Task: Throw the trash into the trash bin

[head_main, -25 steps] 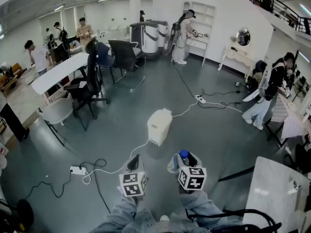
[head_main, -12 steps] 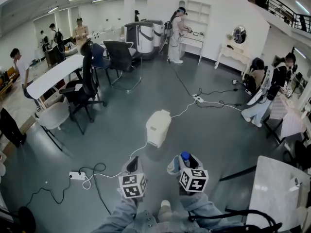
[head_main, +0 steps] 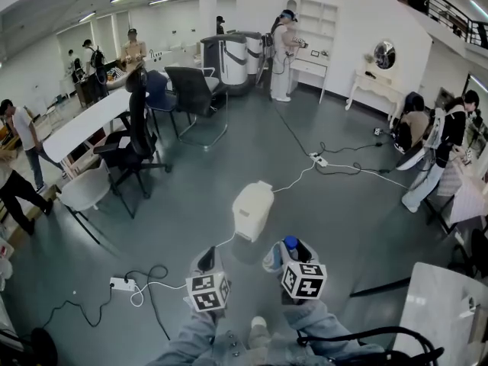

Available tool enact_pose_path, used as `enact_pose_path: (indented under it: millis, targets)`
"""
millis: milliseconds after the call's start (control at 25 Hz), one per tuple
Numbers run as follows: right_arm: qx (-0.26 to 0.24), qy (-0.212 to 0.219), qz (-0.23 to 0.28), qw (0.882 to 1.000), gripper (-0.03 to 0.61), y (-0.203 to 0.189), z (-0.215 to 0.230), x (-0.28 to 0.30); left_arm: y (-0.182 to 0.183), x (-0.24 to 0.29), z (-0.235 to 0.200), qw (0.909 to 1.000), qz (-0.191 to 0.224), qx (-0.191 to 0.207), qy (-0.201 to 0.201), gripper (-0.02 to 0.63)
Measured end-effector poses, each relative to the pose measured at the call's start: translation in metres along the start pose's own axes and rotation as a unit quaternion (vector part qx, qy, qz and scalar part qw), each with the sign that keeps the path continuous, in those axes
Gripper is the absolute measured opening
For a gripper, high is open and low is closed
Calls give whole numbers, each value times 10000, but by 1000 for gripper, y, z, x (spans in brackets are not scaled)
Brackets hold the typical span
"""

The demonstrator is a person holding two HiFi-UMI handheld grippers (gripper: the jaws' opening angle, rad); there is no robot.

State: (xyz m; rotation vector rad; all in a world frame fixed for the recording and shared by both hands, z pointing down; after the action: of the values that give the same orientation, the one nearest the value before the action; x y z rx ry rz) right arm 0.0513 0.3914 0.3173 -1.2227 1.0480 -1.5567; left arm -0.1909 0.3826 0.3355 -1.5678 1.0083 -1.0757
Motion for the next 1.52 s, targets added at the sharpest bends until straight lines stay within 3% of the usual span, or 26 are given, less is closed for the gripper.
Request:
enact_pose_path:
  millis: [440,840,1240,1520]
  targets:
    - [-37,201,-2,9998,184,46,61,97,25,101,28,9998,85,49,190,8]
    - [351,508,-79,9981,185,53,97,154,28,151,39,9988,72,158,453,9]
    - [530,333,-261,9977,184,42,125,186,21,191,36,9987,-83,181,473,9]
    - [506,173,-287,9982,185,47,136,231,26,246,20,9992,22,61,384,9]
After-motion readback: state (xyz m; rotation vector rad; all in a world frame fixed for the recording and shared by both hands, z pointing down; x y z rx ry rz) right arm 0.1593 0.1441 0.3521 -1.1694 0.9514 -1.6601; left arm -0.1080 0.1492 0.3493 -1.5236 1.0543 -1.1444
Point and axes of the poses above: the fingertips, and each gripper's own axes: x forward along the fingers, z to its right, y out of its top, the point moved 4 cm from there along -x, backward along the fingers, and after that the axes turned 5 degrees about z, right-handed, at the moved point
